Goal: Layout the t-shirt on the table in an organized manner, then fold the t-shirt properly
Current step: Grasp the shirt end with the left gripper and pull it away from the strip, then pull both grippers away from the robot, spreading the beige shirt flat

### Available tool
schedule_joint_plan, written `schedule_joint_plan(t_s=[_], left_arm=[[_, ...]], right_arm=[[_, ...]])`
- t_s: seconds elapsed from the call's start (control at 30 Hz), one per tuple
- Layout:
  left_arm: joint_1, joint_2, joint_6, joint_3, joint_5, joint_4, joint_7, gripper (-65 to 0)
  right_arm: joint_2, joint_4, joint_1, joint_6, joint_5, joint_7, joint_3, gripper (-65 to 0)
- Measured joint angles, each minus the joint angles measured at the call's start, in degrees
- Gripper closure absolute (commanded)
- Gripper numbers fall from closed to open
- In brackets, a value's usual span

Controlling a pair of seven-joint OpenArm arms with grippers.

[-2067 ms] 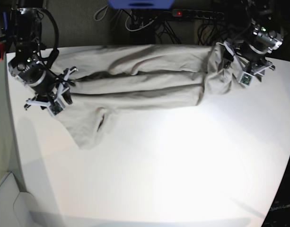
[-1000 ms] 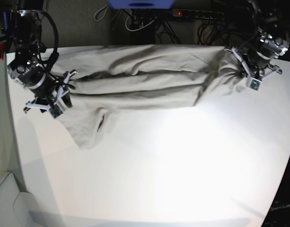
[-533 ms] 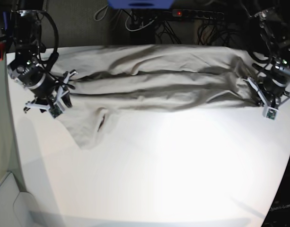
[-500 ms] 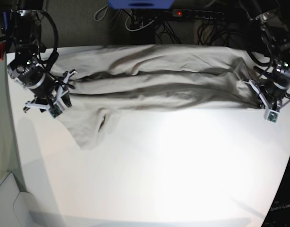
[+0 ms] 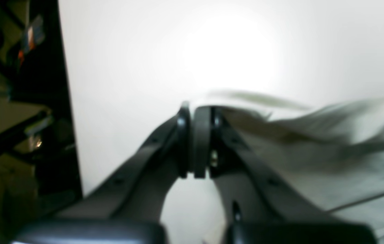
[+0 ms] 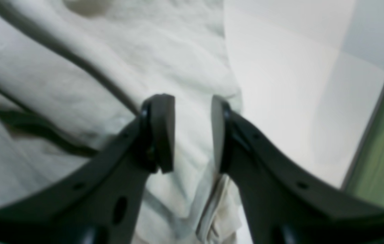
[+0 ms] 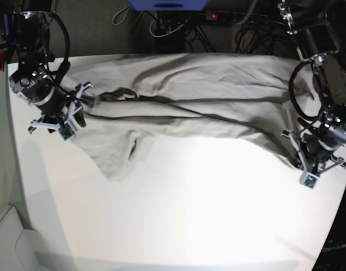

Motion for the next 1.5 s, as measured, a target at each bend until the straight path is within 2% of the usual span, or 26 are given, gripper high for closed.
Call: schedule_joint_plan(t_s=[0.1, 0.27, 0.37, 0.63, 0.9, 1.0, 1.17, 1.3, 1.4, 1.5], left_arm=[[-1.92, 0.04, -0.02, 3.34, 0.20, -0.11, 0.11, -0.5], [-6.21, -0.07, -0.02, 5.03, 11.41, -0.07, -0.33, -0.5], [-7.32, 0.00, -0.04, 5.99, 14.67, -0.07, -0.33, -0.6], [-7.72, -0.17, -0.04, 7.02, 16.83, -0.07, -0.68, -0.6], [-3.65, -0.28, -0.04, 6.88, 17.49, 0.24, -0.28, -0.6], [-2.47, -0.26, -0.02, 6.75, 17.40, 0.15, -0.39, -0.6], [-1.31, -0.17, -0.04, 2.91, 17.62, 0.04, -0.09, -0.6], [-1.40, -0.26, -0.04, 1.66, 17.44, -0.07, -0.31, -0.6], [-1.38, -0.13, -0.04, 1.70, 17.42, -0.07, -0.28, -0.6], [-1.27, 0.11, -0.04, 1.70, 17.38, -0.07, -0.46, -0.5]], right_arm=[[0.00, 0.00, -0.02, -0.02, 0.02, 0.15, 0.00, -19.7], [0.00, 0.00, -0.15, 0.00, 0.02, 0.02, 0.02, -19.7], [0.00, 0.00, -0.17, -0.02, 0.02, 0.17, 0.07, -19.7], [-0.02, -0.07, 1.16, -0.02, 0.11, -0.22, 0.20, -19.7], [-0.04, -5.66, 11.74, -0.02, 0.26, -9.68, 0.15, -19.8], [-1.42, -10.51, 16.37, -0.02, -0.33, -11.98, -1.40, -20.2], [-3.52, -16.72, 21.94, -0.02, 0.33, -12.15, -4.94, -30.8], [-3.80, -22.51, 25.75, 0.00, 0.28, -11.96, -7.72, -38.6], [-3.58, -27.50, 28.57, -0.02, -0.02, -11.21, -7.65, -39.4], [-2.99, -31.15, 30.18, -0.02, 0.13, -7.78, -7.45, -39.4]])
